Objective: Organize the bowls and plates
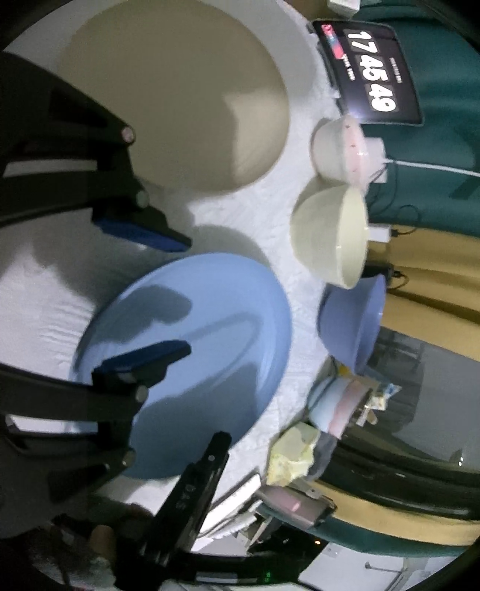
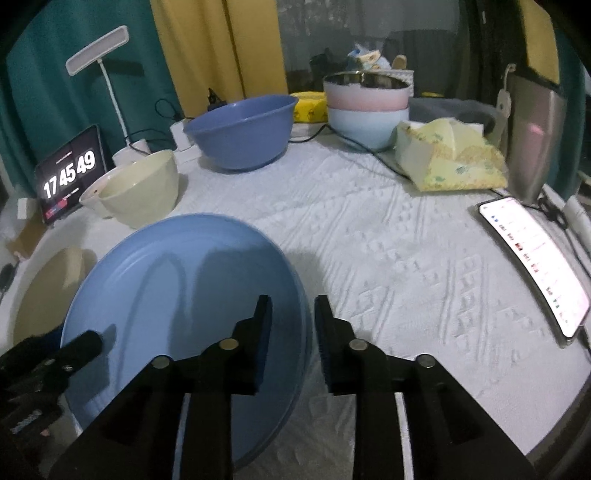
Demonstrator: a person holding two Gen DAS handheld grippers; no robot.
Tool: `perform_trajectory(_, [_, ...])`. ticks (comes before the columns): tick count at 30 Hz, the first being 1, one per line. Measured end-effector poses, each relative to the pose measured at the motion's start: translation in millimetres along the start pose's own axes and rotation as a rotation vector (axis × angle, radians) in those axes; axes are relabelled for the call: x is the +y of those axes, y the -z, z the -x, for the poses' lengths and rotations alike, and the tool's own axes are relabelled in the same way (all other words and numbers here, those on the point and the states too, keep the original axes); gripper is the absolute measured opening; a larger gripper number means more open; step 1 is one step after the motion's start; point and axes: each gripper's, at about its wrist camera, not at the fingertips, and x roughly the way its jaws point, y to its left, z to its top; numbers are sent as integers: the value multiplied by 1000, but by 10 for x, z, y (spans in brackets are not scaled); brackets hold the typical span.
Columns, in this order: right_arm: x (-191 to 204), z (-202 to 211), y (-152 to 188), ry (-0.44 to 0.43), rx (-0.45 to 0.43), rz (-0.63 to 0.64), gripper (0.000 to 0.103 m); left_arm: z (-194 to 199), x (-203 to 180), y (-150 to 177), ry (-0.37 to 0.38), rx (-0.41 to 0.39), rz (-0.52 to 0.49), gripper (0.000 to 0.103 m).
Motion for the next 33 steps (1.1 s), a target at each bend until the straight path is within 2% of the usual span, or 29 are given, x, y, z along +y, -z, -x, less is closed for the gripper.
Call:
perform_trajectory(8, [171, 222, -145, 5, -71, 39, 34, 351, 165, -66, -31, -86, 22, 52])
perform_trajectory(16, [524, 284, -239, -42, -95, 92, 34, 593, 499, -129, -95, -153, 70, 52])
perform_trajectory(33, [1283, 190, -322, -141, -93, 195, 34, 839, 1212, -92, -228, -203, 167, 52])
